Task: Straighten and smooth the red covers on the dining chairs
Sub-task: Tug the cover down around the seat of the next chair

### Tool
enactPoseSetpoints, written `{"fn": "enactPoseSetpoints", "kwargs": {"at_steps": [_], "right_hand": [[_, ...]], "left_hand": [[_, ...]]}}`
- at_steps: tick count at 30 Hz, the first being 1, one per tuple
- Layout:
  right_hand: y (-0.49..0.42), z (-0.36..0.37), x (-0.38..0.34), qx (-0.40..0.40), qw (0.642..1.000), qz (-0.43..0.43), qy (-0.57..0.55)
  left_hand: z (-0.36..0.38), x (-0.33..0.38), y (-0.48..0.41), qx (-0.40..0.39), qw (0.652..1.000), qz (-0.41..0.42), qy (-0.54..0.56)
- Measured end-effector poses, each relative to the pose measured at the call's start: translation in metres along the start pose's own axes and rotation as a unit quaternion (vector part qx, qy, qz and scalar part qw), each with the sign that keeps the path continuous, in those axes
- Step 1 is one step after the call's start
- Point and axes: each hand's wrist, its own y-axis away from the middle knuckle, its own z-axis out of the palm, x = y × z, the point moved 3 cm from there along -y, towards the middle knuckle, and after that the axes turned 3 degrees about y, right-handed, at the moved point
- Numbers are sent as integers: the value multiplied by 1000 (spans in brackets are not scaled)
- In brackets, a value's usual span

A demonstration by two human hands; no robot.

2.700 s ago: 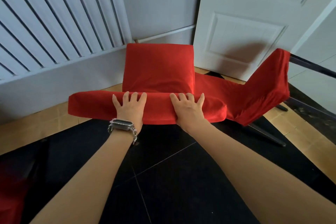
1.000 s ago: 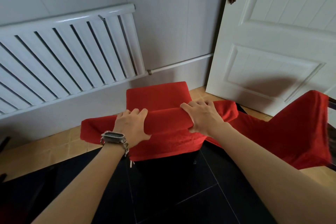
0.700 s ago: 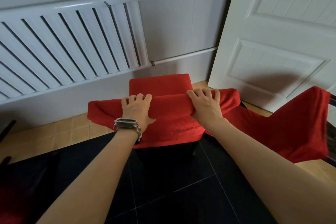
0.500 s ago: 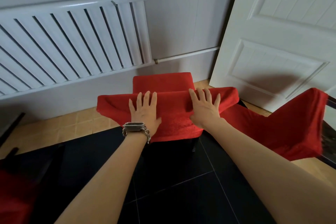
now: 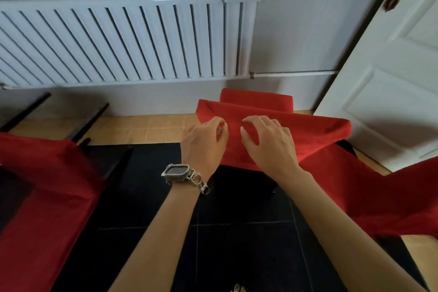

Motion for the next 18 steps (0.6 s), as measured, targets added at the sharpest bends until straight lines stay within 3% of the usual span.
{"fn": "enactPoseSetpoints", "kwargs": {"at_steps": [6, 12, 18], "right_hand": [[19, -10, -92, -18, 995, -4, -99], [47, -8, -174, -55, 974, 15, -220], [73, 17, -254, -88, 969, -28, -230]], "left_hand": [[-80, -43, 46, 14, 992, -118, 31], [-167, -93, 96, 83, 971, -206, 91], [-231, -143, 152, 117, 946, -276, 121]]}}
